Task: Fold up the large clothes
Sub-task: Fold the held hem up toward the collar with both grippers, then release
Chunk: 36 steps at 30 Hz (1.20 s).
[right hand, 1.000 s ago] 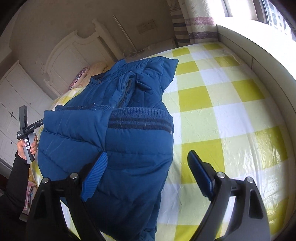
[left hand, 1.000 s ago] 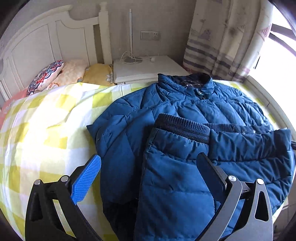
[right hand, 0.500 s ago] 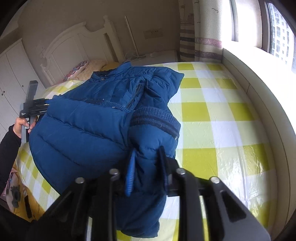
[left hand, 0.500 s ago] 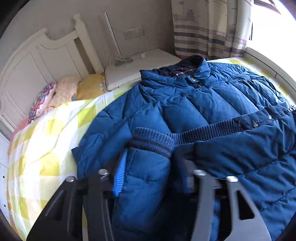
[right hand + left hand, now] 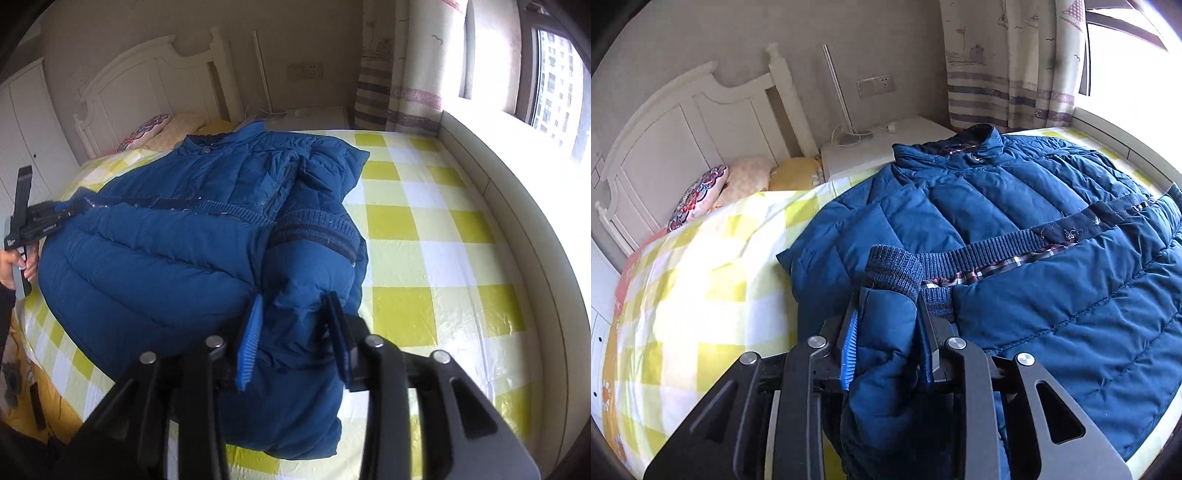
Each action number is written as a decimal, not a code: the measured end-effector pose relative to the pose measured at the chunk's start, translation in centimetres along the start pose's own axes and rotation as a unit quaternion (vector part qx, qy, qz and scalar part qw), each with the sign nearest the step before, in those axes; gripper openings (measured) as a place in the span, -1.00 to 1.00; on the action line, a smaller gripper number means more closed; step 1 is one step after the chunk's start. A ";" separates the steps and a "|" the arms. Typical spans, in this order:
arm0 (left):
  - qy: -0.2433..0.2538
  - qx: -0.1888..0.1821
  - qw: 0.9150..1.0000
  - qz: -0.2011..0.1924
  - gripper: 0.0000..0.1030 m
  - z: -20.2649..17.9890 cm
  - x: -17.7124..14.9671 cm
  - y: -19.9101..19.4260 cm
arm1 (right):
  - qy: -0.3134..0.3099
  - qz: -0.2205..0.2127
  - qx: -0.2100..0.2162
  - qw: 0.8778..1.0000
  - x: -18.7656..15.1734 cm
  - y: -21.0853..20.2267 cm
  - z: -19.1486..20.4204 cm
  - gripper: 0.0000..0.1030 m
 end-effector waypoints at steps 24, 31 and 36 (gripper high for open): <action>-0.050 0.013 0.985 -0.164 -0.62 4.1 11.8 -13.9 | -0.145 -0.139 -0.006 0.980 16.8 -6.8 8.1 -0.84; -0.072 0.057 0.996 -0.020 -0.60 9.4 16.2 6.1 | -0.111 -0.010 -0.075 0.991 25.1 13.8 4.4 -0.84; -0.033 0.114 0.991 0.067 -0.60 7.3 9.3 18.5 | -0.059 0.057 -0.099 0.992 18.5 24.8 1.1 -0.81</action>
Point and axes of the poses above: each gripper's, at about its wrist camera, not at the fingertips, and y roughly the way its jaws point, z to its left, x to its top, the point moved 9 cm from there along y, roughly the way its jaws point, and after that the axes turned 5 degrees about -z, right-handed, at the moved point
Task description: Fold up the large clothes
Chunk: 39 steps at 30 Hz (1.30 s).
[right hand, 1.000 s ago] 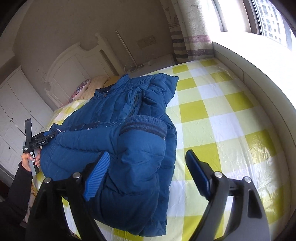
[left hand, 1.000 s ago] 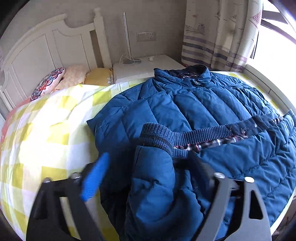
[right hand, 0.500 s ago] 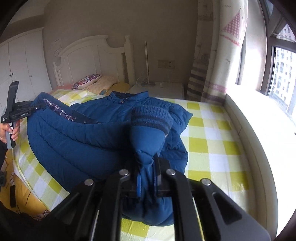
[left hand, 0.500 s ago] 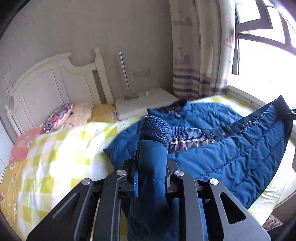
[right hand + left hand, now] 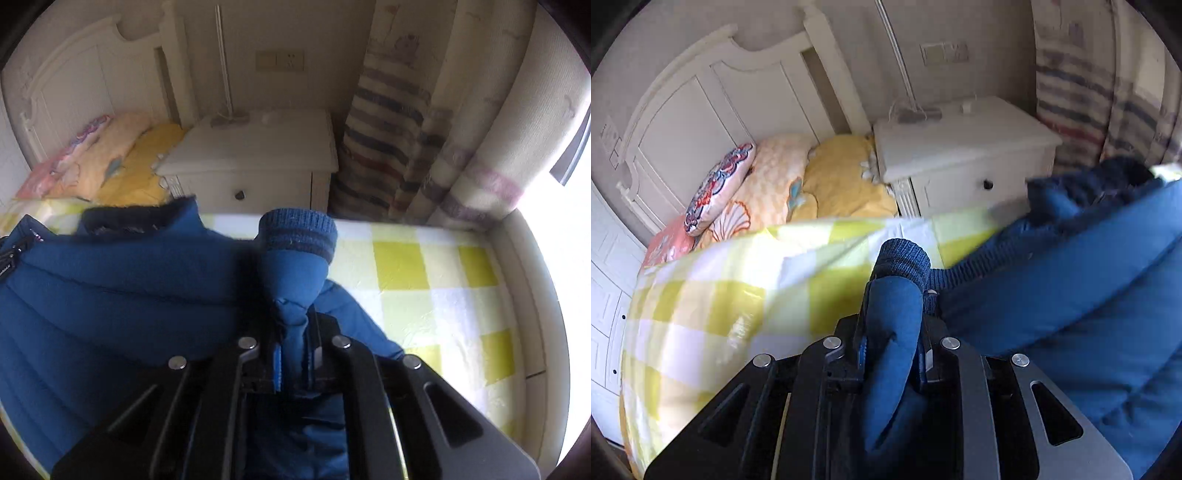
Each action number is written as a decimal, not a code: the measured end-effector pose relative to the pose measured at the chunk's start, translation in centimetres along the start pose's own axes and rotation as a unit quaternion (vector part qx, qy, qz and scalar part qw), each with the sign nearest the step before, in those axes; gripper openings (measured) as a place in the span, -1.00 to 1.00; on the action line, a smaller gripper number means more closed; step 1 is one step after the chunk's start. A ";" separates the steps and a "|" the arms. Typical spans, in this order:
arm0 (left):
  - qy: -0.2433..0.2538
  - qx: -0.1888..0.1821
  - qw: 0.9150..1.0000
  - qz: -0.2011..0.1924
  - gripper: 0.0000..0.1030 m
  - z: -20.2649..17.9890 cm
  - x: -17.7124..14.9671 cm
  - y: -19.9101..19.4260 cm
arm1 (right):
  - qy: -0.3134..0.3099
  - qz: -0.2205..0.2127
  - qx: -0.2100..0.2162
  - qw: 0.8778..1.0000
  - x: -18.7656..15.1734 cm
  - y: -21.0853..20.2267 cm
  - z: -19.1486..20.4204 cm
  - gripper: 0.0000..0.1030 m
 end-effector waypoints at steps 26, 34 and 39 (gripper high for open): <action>0.046 0.011 0.993 -0.112 0.91 -5.4 7.9 -9.3 | -0.100 -0.079 0.029 0.991 4.4 -5.9 8.3 0.37; 0.013 -0.013 1.000 -0.007 0.91 -3.8 3.8 1.0 | -0.046 0.026 0.053 0.997 1.0 2.8 4.2 0.83; 0.001 -0.039 0.999 0.016 0.91 -4.2 2.9 2.1 | -0.061 0.041 0.041 0.996 0.2 3.1 4.8 0.85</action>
Point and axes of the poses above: each gripper's, at about its wrist camera, not at the fingertips, and y roughly the way its jaws point, z to its left, x to its top, the point moved 9 cm from there along y, roughly the way its jaws point, and after that the axes turned 5 degrees about -z, right-handed, at the moved point
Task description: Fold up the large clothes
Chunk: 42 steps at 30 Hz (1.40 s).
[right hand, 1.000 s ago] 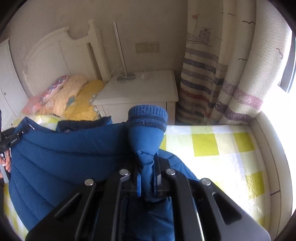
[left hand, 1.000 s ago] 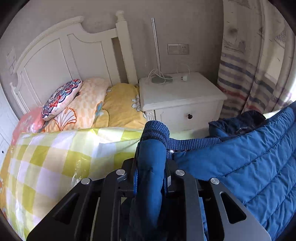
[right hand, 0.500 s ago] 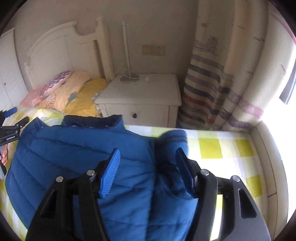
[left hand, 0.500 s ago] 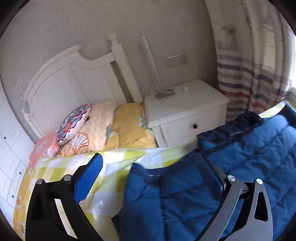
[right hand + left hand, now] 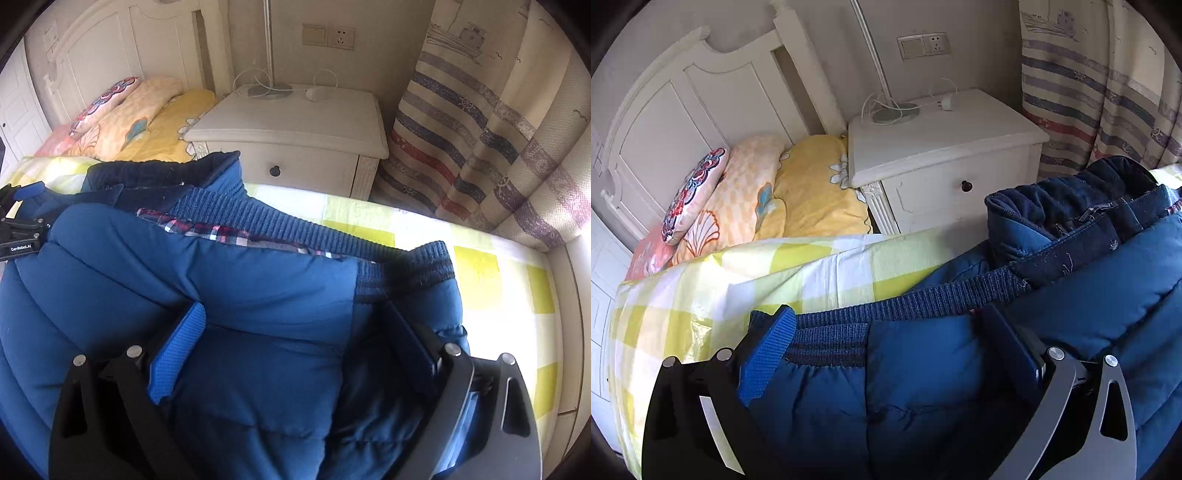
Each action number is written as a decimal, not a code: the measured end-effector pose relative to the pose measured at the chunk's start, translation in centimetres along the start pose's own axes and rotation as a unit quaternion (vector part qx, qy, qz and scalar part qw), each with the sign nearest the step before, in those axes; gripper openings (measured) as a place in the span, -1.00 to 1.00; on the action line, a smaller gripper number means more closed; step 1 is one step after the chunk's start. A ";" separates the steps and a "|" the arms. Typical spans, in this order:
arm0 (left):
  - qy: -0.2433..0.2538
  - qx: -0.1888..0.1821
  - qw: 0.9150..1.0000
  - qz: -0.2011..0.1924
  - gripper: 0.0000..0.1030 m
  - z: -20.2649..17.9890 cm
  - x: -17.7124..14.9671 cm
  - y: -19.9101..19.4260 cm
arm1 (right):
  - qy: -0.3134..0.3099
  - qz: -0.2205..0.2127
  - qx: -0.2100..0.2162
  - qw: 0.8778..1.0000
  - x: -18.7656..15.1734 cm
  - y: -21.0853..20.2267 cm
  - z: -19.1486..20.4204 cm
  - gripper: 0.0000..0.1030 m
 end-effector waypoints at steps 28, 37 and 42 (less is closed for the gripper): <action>0.075 -0.004 0.995 -0.071 0.91 -9.5 -10.1 -18.1 | -0.093 -0.093 -0.002 0.991 -11.6 -16.2 13.6 0.74; 0.027 -0.025 0.998 -0.046 0.91 -9.5 -13.0 -14.7 | -0.045 -0.032 0.024 0.998 -13.5 -12.6 12.9 0.79; 0.028 -0.020 0.998 -0.050 0.91 -9.5 -13.1 -14.9 | 0.023 -0.076 -0.072 0.994 -12.9 -15.1 6.3 0.78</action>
Point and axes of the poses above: each gripper's, at about its wrist camera, not at the fingertips, and y roughly the way its jaws point, z to its left, x to its top, the point moved 9 cm from there along y, roughly the way its jaws point, and after that the axes turned 5 degrees about -z, right-handed, at the moved point
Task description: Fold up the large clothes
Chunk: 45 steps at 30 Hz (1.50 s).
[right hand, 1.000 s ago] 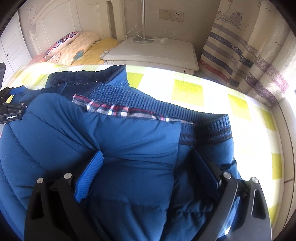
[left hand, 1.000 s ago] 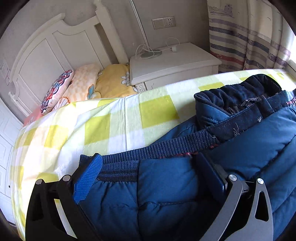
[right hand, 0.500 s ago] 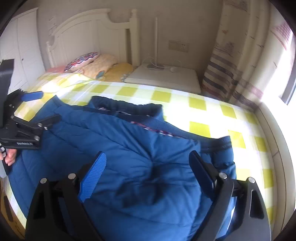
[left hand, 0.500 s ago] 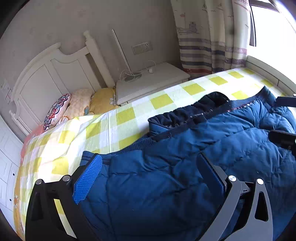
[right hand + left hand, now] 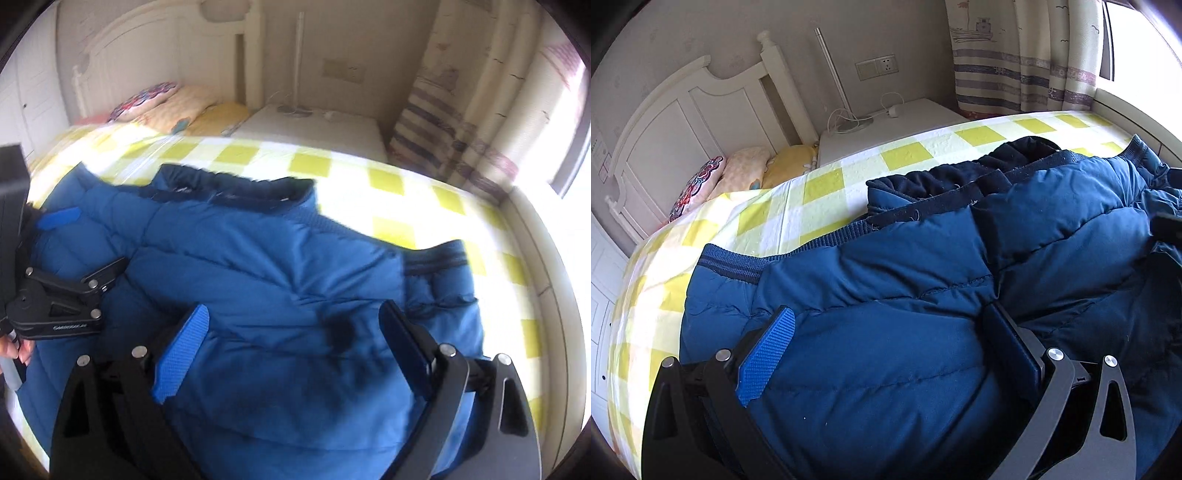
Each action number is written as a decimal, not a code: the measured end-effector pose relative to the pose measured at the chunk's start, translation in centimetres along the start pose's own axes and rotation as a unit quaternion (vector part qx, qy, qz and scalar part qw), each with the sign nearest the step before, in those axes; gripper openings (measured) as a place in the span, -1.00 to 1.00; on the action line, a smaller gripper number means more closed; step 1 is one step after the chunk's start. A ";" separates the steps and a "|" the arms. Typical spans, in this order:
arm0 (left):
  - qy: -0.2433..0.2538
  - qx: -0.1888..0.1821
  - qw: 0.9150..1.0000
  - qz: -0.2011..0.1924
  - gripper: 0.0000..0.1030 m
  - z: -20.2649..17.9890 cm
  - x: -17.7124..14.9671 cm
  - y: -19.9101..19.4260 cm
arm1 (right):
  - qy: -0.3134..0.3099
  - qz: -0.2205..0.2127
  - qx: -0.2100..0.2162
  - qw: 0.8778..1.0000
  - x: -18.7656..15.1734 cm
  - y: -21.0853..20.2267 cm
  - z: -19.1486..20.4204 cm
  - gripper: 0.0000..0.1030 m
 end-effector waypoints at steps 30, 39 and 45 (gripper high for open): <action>-0.173 0.033 0.983 0.044 0.91 12.3 -2.5 1.8 | 0.039 0.058 0.067 0.995 0.0 8.7 -3.6 0.96; -0.113 0.080 0.990 0.036 0.91 11.6 -0.8 -1.3 | 0.007 0.026 -0.008 1.000 1.4 3.5 -2.3 0.93; -0.051 0.030 0.997 -0.045 0.91 3.6 2.1 -8.3 | -0.105 -0.031 0.054 0.993 -0.3 -4.2 7.9 0.95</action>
Point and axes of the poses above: each gripper's, at about its wrist camera, not at the fingertips, and y roughly the way its jaws point, z to its left, x to its top, the point moved 9 cm from there along y, roughly the way its jaws point, and after that the axes turned 5 degrees about -z, right-handed, at the moved point
